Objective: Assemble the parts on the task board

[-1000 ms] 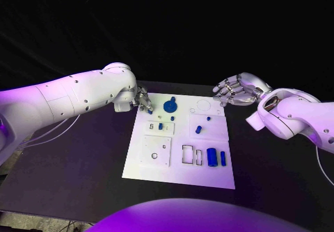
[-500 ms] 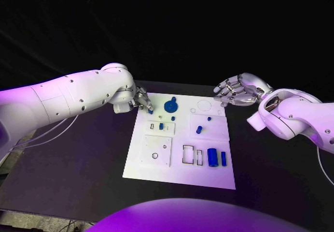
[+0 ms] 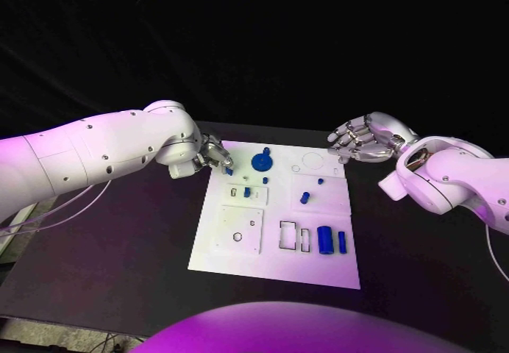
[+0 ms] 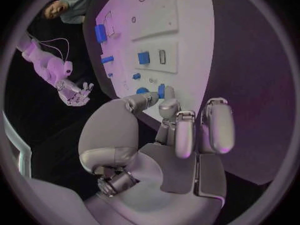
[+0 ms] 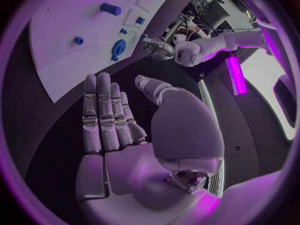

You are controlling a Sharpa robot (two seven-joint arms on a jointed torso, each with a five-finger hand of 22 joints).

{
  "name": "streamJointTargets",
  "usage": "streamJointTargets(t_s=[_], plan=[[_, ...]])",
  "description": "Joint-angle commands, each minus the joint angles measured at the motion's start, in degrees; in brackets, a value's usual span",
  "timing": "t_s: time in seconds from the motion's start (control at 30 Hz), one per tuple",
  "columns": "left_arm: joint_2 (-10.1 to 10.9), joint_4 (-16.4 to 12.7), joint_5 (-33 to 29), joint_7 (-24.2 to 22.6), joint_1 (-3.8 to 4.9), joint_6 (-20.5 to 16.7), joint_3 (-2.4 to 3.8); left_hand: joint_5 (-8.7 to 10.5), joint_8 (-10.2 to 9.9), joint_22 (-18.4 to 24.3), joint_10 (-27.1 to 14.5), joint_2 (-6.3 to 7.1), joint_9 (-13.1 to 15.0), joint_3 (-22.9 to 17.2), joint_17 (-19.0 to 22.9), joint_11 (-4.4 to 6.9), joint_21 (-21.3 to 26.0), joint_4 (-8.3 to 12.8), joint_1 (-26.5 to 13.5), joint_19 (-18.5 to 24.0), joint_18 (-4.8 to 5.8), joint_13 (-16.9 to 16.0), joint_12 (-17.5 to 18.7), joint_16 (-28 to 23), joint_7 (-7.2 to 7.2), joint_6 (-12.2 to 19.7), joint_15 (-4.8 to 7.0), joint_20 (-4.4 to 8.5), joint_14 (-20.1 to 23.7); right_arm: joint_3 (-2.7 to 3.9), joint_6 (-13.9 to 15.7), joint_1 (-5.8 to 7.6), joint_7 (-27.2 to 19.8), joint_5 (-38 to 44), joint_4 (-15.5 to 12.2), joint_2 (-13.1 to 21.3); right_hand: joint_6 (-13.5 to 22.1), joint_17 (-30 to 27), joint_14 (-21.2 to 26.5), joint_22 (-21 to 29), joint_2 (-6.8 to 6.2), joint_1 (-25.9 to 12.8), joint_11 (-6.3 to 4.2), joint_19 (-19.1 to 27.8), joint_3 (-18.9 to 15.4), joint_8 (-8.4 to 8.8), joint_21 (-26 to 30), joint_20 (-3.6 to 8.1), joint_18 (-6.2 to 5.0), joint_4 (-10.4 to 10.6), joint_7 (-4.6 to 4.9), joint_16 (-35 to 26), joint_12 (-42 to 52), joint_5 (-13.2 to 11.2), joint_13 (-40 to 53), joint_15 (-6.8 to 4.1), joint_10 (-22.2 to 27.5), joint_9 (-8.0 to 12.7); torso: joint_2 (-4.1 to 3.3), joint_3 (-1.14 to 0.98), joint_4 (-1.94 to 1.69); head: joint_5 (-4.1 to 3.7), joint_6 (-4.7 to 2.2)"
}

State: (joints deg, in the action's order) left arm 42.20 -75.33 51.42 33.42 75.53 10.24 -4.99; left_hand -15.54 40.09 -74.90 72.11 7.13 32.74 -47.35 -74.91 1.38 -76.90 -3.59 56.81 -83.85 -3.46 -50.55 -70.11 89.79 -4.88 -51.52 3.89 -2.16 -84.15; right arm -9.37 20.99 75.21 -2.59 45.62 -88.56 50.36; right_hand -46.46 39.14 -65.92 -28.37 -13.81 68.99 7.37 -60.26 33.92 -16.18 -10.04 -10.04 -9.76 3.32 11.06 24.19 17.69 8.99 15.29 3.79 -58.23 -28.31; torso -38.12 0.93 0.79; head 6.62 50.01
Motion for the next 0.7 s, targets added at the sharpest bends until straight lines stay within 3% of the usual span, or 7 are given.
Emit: streamJointTargets(t_s=[0.03,0.13,0.3,0.7], plan=[[0.68,-1.35,-1.34,-1.56,-0.23,-3.48,0.03,-1.45,0.26,-10.72,0.73,-0.09,0.51,-9.43,-15.09,0.16,-0.51,10.04,-0.81,-0.66,0.63,-0.8,-0.37,0.21,2.38,-2.73,0.48,0.13,-5.85,-0.01,-0.94,-0.07,0.04,0.1,-0.01,0.01,-0.06,-0.05,-0.13,0.05,0.07,-0.49,0.15,0.05,-0.21,0.35,0.2,-0.28,-0.63,0.01,0.21,-0.38,-0.33,0.21,-0.05,0.13,-0.36,0.05,-0.04,0.04,0.04,0.14,-0.01],[1.31,-2.34,-0.96,-1.94,-0.44,-4.07,0.0,-3.34,0.3,-11.0,1.67,0.15,0.02,-9.58,-15.09,0.26,-1.06,10.63,-1.43,-0.92,0.75,-2.1,-0.99,0.21,2.54,-3.45,0.57,0.24,-5.85,-0.02,-0.95,-0.11,0.07,0.1,0.0,0.03,-0.03,-0.07,-0.15,0.12,0.05,-0.54,0.16,0.04,-0.27,0.37,0.25,-0.3,-0.63,0.01,0.22,-0.49,-0.39,0.23,-0.14,0.15,-0.37,0.08,-0.02,0.05,0.03,0.15,-0.01],[2.01,-3.42,-0.21,-2.4,-0.71,-4.58,-0.03,-4.82,0.28,-11.24,2.46,0.32,-0.42,-9.72,-15.09,0.34,-1.49,11.16,-1.85,-1.12,0.85,-3.33,-1.56,0.21,2.66,-4.05,0.63,0.3,-5.85,-0.03,-0.96,-0.18,0.07,0.11,-0.01,0.06,-0.03,-0.07,-0.15,0.12,0.05,-0.54,0.16,0.04,-0.27,0.37,0.25,-0.3,-0.63,0.01,0.22,-0.49,-0.39,0.23,-0.14,0.15,-0.37,0.08,-0.05,0.06,0.05,0.21,-0.01],[2.95,-5.41,3.53,-3.32,-1.08,-3.25,-0.09,-4.97,0.27,-11.22,2.48,0.34,-0.5,-9.71,-15.09,0.35,-1.38,11.22,-1.93,-1.07,0.82,-3.28,-1.52,0.21,2.67,-4.16,0.63,0.31,-5.85,-0.04,-0.96,-0.29,0.09,0.12,-0.04,0.1,0.02,-0.1,-0.15,0.19,0.02,-0.47,0.17,0.04,-0.29,0.4,0.31,-0.31,-0.63,-0.07,0.22,-0.61,-0.46,0.25,-0.24,0.15,-0.37,0.11,-0.12,0.05,0.12,0.26,-0.01]])
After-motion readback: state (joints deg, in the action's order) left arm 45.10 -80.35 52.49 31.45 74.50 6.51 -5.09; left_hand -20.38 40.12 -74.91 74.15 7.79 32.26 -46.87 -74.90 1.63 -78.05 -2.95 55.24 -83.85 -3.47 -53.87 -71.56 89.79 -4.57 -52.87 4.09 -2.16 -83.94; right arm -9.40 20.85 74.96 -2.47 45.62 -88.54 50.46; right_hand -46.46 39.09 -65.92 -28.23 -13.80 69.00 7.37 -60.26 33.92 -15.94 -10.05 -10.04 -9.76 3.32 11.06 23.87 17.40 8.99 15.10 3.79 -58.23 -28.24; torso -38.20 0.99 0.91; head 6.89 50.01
